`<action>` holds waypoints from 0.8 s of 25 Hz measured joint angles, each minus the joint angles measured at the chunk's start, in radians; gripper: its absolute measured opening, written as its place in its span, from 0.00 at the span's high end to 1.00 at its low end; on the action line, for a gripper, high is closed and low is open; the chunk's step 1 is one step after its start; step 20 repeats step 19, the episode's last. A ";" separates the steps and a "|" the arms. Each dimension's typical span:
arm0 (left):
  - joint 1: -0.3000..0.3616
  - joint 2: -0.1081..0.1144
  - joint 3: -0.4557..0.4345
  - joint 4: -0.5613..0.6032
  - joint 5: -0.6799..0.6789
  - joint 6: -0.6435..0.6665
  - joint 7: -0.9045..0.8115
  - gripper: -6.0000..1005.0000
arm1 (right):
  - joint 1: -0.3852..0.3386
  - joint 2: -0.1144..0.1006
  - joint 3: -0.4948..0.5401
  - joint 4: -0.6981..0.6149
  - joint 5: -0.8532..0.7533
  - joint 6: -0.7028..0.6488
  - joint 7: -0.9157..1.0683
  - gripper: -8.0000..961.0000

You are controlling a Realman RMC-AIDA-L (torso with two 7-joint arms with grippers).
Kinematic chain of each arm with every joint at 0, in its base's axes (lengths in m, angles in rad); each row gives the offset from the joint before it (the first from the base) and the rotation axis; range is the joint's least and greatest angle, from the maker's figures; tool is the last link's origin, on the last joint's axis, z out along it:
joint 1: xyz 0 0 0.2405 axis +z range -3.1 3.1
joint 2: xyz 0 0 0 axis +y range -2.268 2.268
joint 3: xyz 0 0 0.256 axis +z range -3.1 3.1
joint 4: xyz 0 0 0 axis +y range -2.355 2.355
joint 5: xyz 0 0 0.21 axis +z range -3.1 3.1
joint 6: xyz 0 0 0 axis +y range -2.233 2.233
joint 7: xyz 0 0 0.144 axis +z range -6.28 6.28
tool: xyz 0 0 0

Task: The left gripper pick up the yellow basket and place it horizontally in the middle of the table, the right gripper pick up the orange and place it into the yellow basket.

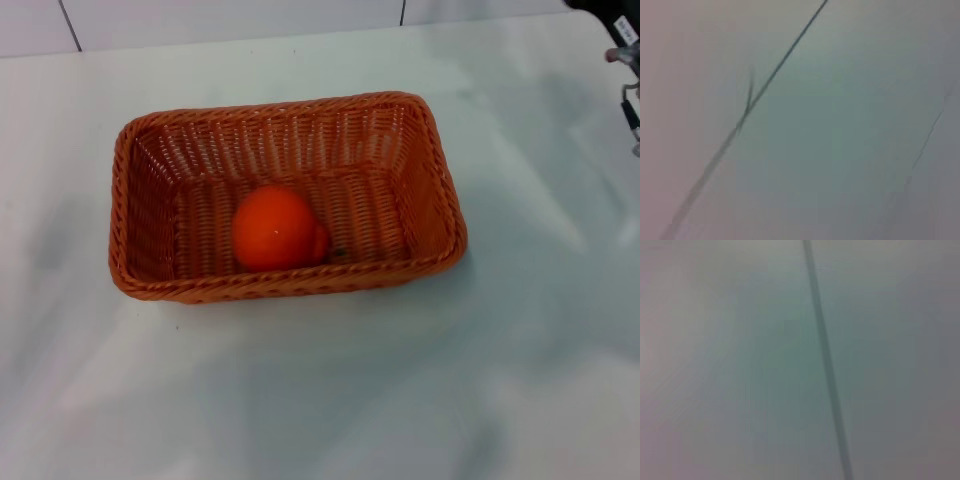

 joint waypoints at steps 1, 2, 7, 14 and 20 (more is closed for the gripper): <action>0.003 0.000 -0.009 -0.042 -0.026 0.016 0.102 0.25 | 0.000 0.000 0.002 0.007 0.023 0.008 -0.009 0.67; 0.007 -0.001 -0.025 -0.108 -0.058 0.044 0.251 0.25 | -0.001 0.001 0.003 0.013 0.042 0.021 -0.020 0.66; 0.012 -0.003 -0.112 -0.352 -0.127 0.136 0.754 0.25 | -0.002 0.001 0.019 0.026 0.072 0.064 -0.044 0.63; 0.021 -0.005 -0.184 -0.460 -0.133 0.167 0.990 0.25 | -0.004 0.002 0.037 0.028 0.080 0.069 -0.045 0.23; 0.023 -0.006 -0.186 -0.462 -0.135 0.169 0.975 0.25 | -0.003 0.002 0.039 0.031 0.081 0.069 -0.046 0.19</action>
